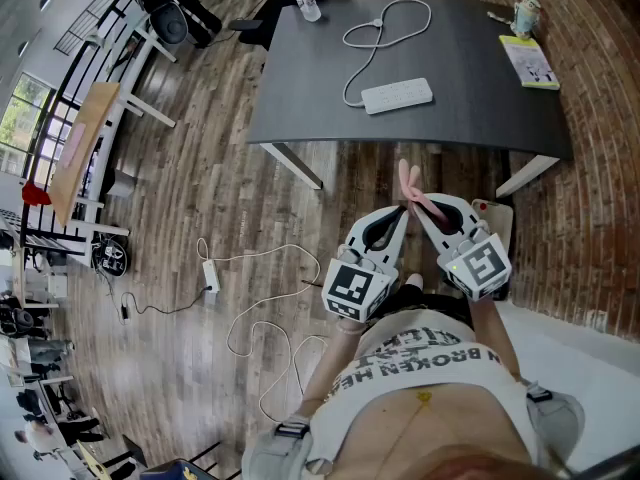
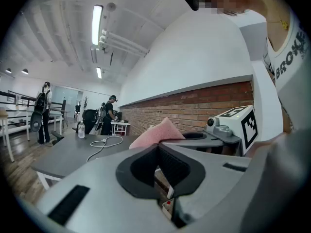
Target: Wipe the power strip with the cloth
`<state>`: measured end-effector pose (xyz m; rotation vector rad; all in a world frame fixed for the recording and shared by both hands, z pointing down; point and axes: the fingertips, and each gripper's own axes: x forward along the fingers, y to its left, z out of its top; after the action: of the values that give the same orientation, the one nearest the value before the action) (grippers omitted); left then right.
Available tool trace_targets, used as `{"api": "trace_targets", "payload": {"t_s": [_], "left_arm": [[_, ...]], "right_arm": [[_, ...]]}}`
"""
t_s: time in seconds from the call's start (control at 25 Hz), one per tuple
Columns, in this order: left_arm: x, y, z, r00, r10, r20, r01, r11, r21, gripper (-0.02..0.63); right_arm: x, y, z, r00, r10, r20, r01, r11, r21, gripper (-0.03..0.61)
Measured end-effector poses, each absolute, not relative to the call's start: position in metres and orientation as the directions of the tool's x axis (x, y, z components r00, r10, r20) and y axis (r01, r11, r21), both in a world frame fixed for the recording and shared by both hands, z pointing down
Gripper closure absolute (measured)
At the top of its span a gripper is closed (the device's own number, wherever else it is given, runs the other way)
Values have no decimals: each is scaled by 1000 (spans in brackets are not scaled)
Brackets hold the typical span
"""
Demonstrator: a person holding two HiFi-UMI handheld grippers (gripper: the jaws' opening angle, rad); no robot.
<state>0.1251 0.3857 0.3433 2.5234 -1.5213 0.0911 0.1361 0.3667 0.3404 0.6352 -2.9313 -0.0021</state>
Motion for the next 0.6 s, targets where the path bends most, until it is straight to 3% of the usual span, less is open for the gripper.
{"api": "trace_targets", "payload": {"t_s": [0.16, 0.6], "left_arm": [[125, 383, 345, 460, -875, 147, -887, -445, 128, 606], [113, 365, 357, 442, -883, 159, -895, -421, 148, 606]], "right_arm": [[139, 365, 337, -914, -397, 79, -399, 917, -7, 561], [136, 339, 347, -913, -403, 64, -407, 911, -69, 561]]}}
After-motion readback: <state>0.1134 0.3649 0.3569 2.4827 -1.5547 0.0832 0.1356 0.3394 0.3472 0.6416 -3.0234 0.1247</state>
